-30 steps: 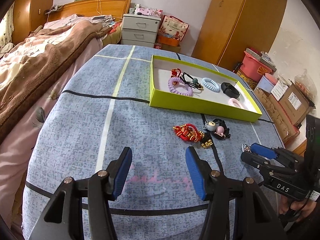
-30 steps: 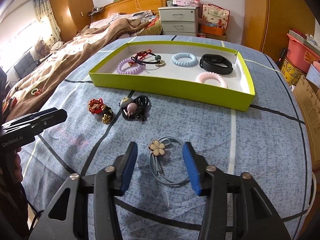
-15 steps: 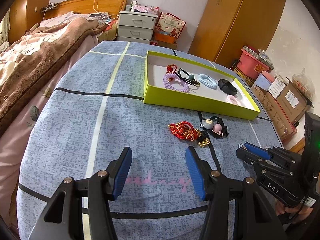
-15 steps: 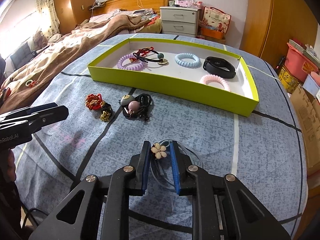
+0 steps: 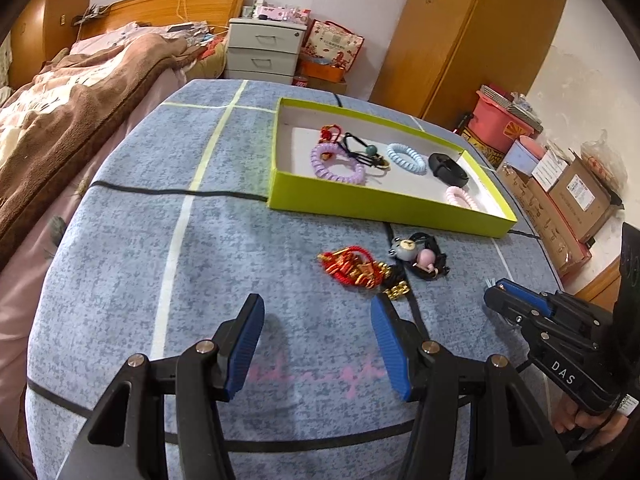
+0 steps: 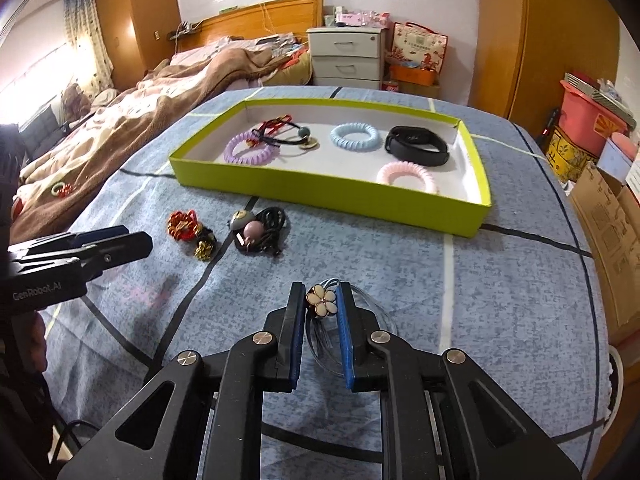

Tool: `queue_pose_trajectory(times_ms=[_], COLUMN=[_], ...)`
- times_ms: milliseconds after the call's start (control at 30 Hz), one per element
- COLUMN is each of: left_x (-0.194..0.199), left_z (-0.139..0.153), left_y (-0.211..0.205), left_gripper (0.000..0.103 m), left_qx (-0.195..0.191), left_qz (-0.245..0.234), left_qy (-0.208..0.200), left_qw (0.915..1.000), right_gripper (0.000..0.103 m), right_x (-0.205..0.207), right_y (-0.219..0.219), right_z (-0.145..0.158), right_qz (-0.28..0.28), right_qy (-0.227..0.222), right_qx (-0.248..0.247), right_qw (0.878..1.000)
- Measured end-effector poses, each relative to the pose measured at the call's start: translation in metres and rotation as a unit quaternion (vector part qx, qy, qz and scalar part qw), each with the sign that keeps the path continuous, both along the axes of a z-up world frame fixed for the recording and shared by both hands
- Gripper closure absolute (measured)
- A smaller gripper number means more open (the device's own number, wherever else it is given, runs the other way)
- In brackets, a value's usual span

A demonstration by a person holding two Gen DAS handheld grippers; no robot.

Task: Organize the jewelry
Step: 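Grasp the red knotted charm with the left tool while the right tool holds the grey tie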

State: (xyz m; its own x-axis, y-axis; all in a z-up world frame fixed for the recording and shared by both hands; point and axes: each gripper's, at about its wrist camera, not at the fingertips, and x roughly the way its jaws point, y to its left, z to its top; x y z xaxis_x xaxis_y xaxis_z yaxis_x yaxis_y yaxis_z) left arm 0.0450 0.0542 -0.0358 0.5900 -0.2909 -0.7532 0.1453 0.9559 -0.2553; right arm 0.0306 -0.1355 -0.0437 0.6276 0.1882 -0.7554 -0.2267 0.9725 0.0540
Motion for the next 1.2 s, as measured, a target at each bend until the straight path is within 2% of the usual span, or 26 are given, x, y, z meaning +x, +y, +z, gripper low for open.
queue_pose_trajectory(times_ms=[267,400,533,633,900,1000,1067,1200], left_x=[0.018,0.025,0.029,0.029,0.027,0.025,0.025,0.029], left_z=[-0.003,-0.006,-0.006,-0.007,-0.007,-0.006,-0.007,-0.007], left_y=[-0.018,-0.021,-0.027,-0.027,-0.013,-0.021,-0.028,-0.029], left_gripper=[0.045,0.045,0.045,0.045,0.045,0.045,0.045,0.045], left_qx=[0.007,0.010,0.033,0.069,0.076,0.060,0.075,0.075], left_qz=[-0.018,-0.008,-0.005,0.007,0.030,0.009,0.007,0.014], left_qy=[0.012,0.016,0.014,0.010,0.016,0.015,0.012,0.005], left_qw=[0.9997,0.9998,0.9993,0.9975,0.9966,0.9980,0.9971,0.9971], right_gripper=[0.087,0.087,0.087,0.087,0.087,0.087,0.087,0.087], right_x=[-0.001,0.002,0.003,0.003,0.003,0.003,0.004,0.004], right_y=[-0.007,-0.010,-0.011,-0.012,-0.013,-0.013,-0.013,-0.012], right_z=[0.008,0.007,0.008,0.008,0.010,0.010,0.010,0.009], right_qz=[-0.007,-0.008,-0.008,-0.008,-0.006,-0.006,-0.007,-0.006], right_qy=[-0.012,-0.010,-0.010,-0.012,-0.014,-0.013,-0.013,-0.012], right_qx=[0.004,0.009,0.014,0.015,0.019,0.018,0.019,0.017], right_qw=[1.000,1.000,1.000,1.000,1.000,1.000,1.000,1.000])
